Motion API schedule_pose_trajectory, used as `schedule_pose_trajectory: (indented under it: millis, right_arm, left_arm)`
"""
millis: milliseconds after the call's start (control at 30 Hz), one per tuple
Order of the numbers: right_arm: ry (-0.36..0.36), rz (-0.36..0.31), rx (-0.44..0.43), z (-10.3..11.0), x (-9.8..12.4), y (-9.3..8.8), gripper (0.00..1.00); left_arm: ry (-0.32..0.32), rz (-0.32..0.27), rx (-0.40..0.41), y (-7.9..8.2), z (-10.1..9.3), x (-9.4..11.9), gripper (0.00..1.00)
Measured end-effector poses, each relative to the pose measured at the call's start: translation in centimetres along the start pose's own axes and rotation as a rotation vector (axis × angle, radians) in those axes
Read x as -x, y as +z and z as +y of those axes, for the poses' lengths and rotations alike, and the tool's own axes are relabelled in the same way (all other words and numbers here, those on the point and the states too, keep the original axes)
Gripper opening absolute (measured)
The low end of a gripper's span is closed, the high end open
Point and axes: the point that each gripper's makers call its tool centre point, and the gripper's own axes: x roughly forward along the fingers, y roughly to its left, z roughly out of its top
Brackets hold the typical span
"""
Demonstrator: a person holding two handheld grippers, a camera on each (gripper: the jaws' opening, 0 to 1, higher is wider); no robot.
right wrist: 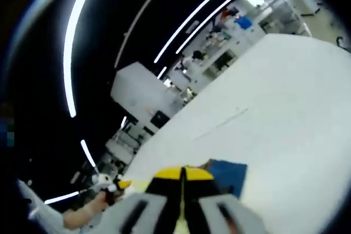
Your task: Fold the garment on the visible template until the final outline fits inside the template.
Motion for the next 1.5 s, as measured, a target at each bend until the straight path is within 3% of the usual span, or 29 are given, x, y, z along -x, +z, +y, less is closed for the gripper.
schedule_pose_trajectory:
  millis: [267,500,600,800,1100,1367,1500]
  right_arm:
    - [-0.049,-0.002,-0.032,-3.1,-2.7,0.6,0.00]
    - [-0.116,0.032,-0.061,-6.2,-4.5,-0.8,0.00]
    - [-0.157,0.065,-0.054,-8.0,-5.0,-1.7,0.00]
    - [-0.197,0.105,-0.050,-10.1,-5.4,-2.5,0.00]
    - [-0.210,0.131,-0.036,-10.4,-5.3,-3.2,0.00]
    - [-0.176,0.150,0.060,-9.4,-4.6,-3.4,0.00]
    - [-0.153,0.153,0.089,-8.6,-4.2,-3.7,0.19]
  left_arm:
    - [0.054,0.009,0.045,-0.8,3.2,-3.2,0.00]
    - [0.123,0.038,0.084,-2.8,5.9,-4.6,0.00]
    - [0.148,0.063,0.064,-3.9,6.7,-5.0,0.00]
    - [0.171,0.064,0.093,-4.6,7.8,-5.3,0.00]
    - [0.187,0.075,0.068,-5.0,8.1,-5.7,0.00]
    - [0.131,0.067,0.008,-4.7,7.3,-5.1,0.02]
    - [0.113,0.061,-0.015,-4.5,6.8,-4.9,0.15]
